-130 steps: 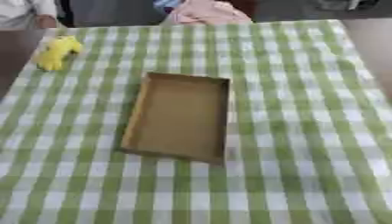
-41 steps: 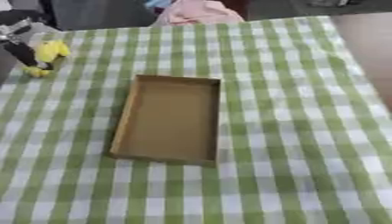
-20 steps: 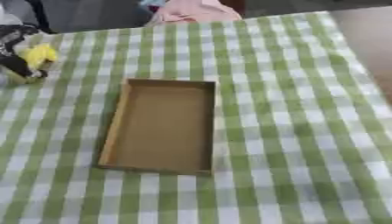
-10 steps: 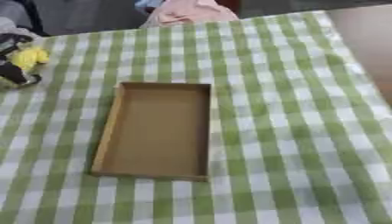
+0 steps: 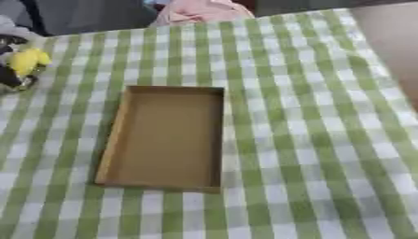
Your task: Pick up objects on the table and place them in the box.
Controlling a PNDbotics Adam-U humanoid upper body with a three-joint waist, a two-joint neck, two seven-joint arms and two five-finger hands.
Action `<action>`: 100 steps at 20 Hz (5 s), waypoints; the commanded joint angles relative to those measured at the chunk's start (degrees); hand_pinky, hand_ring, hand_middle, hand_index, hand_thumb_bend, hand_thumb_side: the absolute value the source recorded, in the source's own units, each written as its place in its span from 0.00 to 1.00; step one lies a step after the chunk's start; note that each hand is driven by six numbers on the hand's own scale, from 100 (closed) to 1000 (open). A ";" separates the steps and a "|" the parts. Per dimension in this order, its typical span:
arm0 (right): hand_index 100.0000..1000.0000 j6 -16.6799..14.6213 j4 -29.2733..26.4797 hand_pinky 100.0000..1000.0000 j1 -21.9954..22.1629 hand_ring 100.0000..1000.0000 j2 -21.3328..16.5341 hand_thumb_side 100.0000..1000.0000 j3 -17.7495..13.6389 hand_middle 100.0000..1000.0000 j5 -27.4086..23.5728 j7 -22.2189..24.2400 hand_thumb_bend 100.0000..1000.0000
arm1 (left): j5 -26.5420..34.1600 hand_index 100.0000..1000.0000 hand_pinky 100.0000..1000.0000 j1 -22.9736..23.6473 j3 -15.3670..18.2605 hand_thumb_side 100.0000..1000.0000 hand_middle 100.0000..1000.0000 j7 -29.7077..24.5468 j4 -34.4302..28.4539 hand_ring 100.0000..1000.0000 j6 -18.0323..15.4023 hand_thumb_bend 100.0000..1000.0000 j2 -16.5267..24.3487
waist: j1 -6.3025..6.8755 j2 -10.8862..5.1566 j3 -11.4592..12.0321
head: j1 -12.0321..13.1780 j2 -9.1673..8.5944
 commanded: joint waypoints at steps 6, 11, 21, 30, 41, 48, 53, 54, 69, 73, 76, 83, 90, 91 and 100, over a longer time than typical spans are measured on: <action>0.83 0.04 -1.10 0.75 -0.27 0.64 -0.40 0.88 -0.34 0.54 0.34 0.01 0.00 | 2.23 0.96 0.43 -0.45 -0.87 0.07 0.93 -3.98 1.85 0.77 -0.47 0.22 2.28 | -0.10 -0.92 -0.49 | 0.40 -0.26; 0.83 0.16 -1.10 0.75 -0.35 0.64 -0.09 0.88 -0.46 0.54 0.45 -0.03 0.00 | 2.19 0.96 0.28 -0.05 -1.57 0.00 0.88 -1.95 2.79 0.62 -0.28 0.32 2.14 | 0.01 -0.86 -0.92 | 0.49 -0.37; 0.83 0.51 -1.10 0.75 -0.18 0.64 0.19 0.88 -0.37 0.54 0.36 0.38 0.00 | 0.31 0.75 0.12 -0.24 -2.05 0.00 0.69 4.74 3.49 0.53 0.24 0.16 1.73 | 0.14 -1.25 -1.08 | 0.39 0.09; 0.83 1.03 -1.10 0.75 -0.10 0.64 0.04 0.88 -0.11 0.54 0.04 0.98 0.00 | 3.16 0.81 0.18 -0.98 -0.77 0.02 0.71 1.79 1.70 0.55 -0.63 0.18 2.10 | 0.48 -2.19 -0.80 | 0.06 0.68; 0.83 1.49 -1.10 0.75 -0.10 0.65 0.05 0.88 -0.06 0.54 -0.07 1.20 0.00 | 5.69 0.76 0.11 -0.97 -0.16 0.00 0.66 -2.95 0.09 0.51 -0.38 0.12 2.40 | 0.64 -2.82 -0.86 | -0.06 0.63; 0.83 1.62 -1.10 0.75 -0.02 0.65 0.23 0.88 -0.18 0.54 -0.05 1.24 0.00 | 4.82 0.58 0.00 -0.96 -0.03 0.00 0.51 -0.26 0.02 0.38 -0.87 0.15 2.36 | 0.68 -2.82 -0.99 | -0.30 0.92; 0.83 1.79 -1.10 0.75 -0.02 0.65 0.23 0.88 -0.18 0.54 -0.16 1.34 0.00 | 4.62 0.50 0.00 -1.30 0.23 0.00 0.46 1.06 -2.05 0.32 -1.90 0.17 2.36 | 0.74 -3.16 -0.81 | -0.66 1.23; 0.83 1.80 -1.10 0.75 0.01 0.65 0.19 0.87 -0.18 0.54 -0.21 1.35 0.00 | 4.30 0.50 0.00 -1.36 0.27 0.00 0.45 1.29 -2.71 0.32 -2.18 0.18 2.35 | 0.72 -3.30 -0.78 | -0.76 1.33; 0.83 1.83 -1.10 0.75 0.20 0.65 -0.83 0.85 -0.21 0.54 -1.16 1.20 0.00 | 9.33 0.46 0.00 0.83 -3.09 0.00 0.43 -1.03 -14.67 0.28 -16.16 0.18 1.72 | 0.66 -5.53 -0.33 | -1.87 2.94; 0.83 1.62 -1.10 0.75 0.19 0.65 -1.26 0.84 -0.29 0.54 -1.40 0.99 0.00 | 15.04 0.46 0.00 3.26 -8.32 0.00 0.42 0.58 -20.79 0.27 -25.37 0.17 1.27 | 0.61 -5.94 -0.27 | -2.52 3.55; 0.83 1.57 -1.10 0.75 0.13 0.65 -1.40 0.84 -0.34 0.54 -1.51 0.88 0.00 | 19.82 0.45 0.00 4.90 -11.71 0.00 0.42 1.83 -25.19 0.27 -29.61 0.14 0.59 | 0.63 -6.16 -0.33 | -2.73 3.61; 0.83 1.60 -1.10 0.75 -0.15 0.65 -1.51 0.83 -0.53 0.54 -1.73 0.64 0.00 | 31.96 0.43 0.00 9.24 -18.36 0.00 0.40 -0.25 -34.28 0.26 -33.12 0.08 -2.06 | 0.75 -6.44 -0.42 | -3.40 3.84; 0.83 1.33 -1.10 0.75 -0.30 0.65 -1.43 0.82 -0.90 0.54 -1.77 0.15 0.00 | 35.24 0.44 0.00 13.17 -21.74 0.00 0.41 -2.54 -43.16 0.27 -33.94 0.08 -5.69 | 0.54 -6.29 -0.73 | -3.71 3.91; 0.83 1.31 -1.10 0.75 -0.31 0.65 -1.38 0.82 -0.90 0.54 -1.78 0.13 0.00 | 34.86 0.44 0.00 13.53 -21.93 0.00 0.41 -2.84 -43.79 0.27 -33.94 0.17 -6.18 | 0.49 -6.27 -0.76 | -3.59 3.92; 0.83 1.63 -1.10 0.75 -0.28 0.65 -0.62 0.83 -0.81 0.54 -1.86 0.60 0.00 | 30.60 0.43 0.00 15.11 -22.00 0.00 0.40 -3.70 -46.32 0.27 -33.75 0.04 -14.13 | 0.27 -6.06 -0.78 | -2.93 3.93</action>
